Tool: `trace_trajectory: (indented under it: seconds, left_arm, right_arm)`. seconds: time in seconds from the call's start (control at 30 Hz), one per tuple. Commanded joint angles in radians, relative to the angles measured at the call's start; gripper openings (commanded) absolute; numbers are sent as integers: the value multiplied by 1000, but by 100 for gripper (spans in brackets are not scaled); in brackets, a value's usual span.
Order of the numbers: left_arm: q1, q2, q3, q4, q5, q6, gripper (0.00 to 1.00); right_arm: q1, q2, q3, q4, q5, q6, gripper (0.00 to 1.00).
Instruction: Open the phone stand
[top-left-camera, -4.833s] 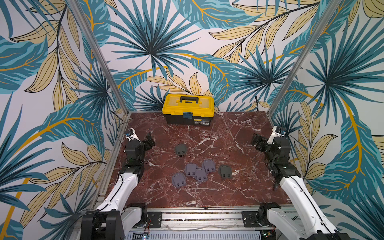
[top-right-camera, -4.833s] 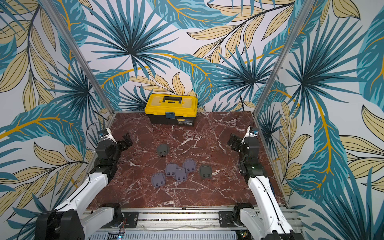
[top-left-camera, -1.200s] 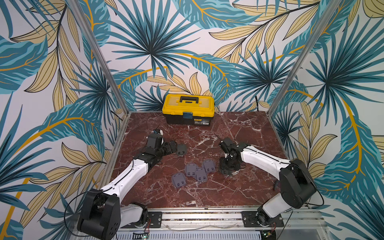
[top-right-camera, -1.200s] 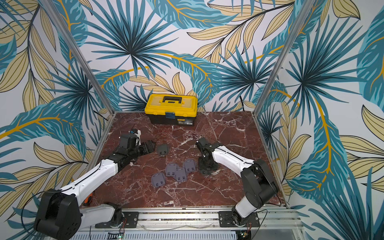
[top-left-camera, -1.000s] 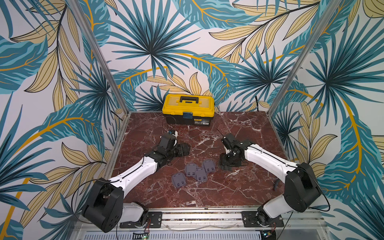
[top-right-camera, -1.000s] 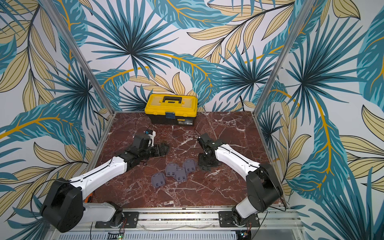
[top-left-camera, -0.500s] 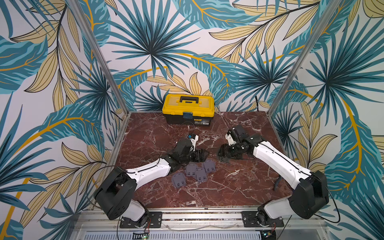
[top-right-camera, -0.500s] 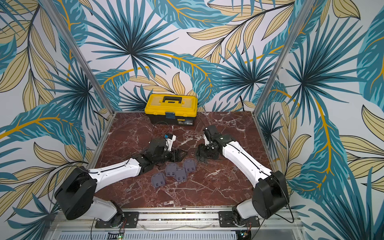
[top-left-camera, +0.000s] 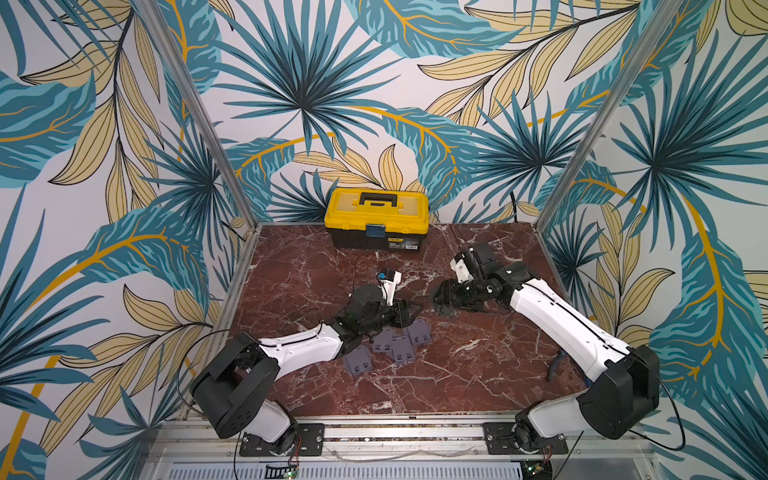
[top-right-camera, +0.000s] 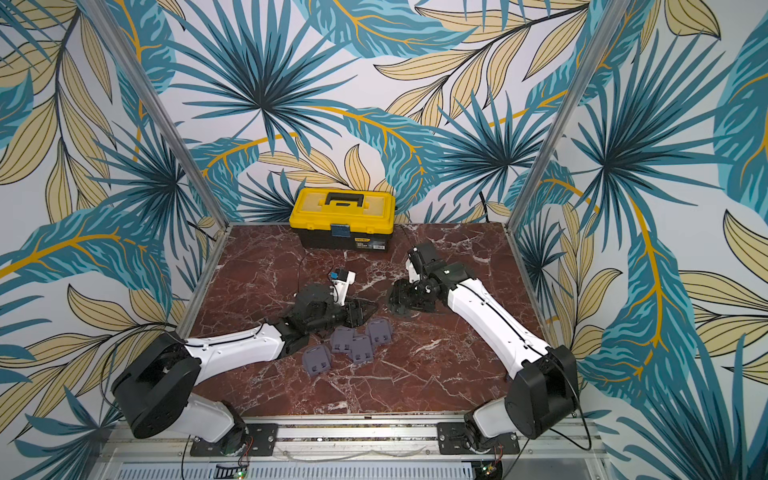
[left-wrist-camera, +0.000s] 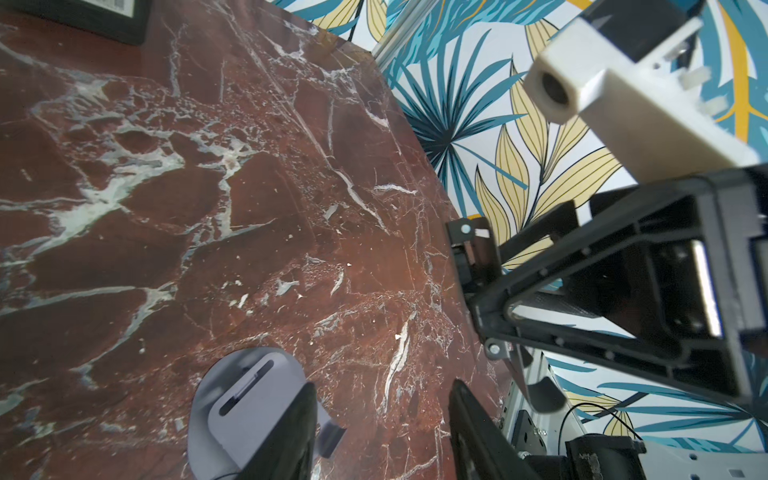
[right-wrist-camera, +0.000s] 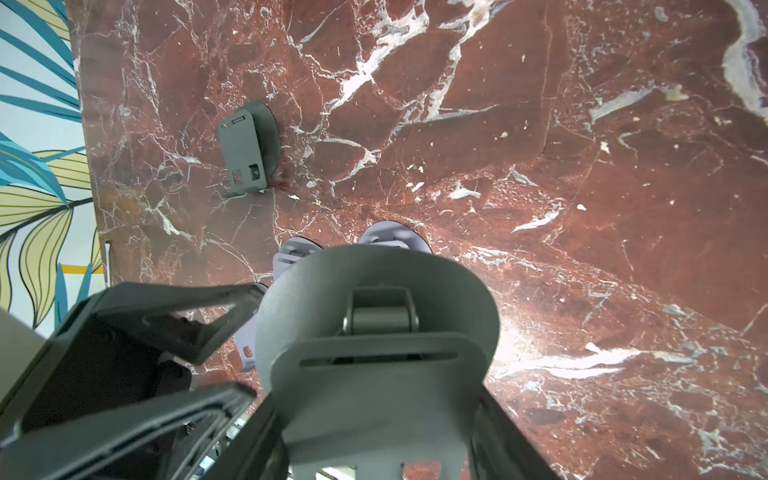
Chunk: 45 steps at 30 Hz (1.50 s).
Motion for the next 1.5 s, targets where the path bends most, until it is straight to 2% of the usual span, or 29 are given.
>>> trace_trajectory:
  seconds: [0.0, 0.27, 0.93, 1.3, 1.47]
  left_arm:
    - [-22, 1, -6, 71, 3, 5, 50]
    - [-54, 23, 2, 89, -13, 0, 48]
    - [-54, 70, 79, 104, -15, 23, 42]
    - [-55, 123, 127, 123, -22, 28, 29]
    - [-54, 129, 134, 127, -22, 35, 13]
  right_arm:
    - [-4, -10, 32, 19, -14, 16, 33]
    - [-4, -7, 49, 36, -23, 27, 33]
    - [-2, -21, 32, 49, -72, 40, 33]
    - [-3, -18, 3, 89, -114, 65, 31]
    - [-3, -24, -20, 95, -122, 70, 30]
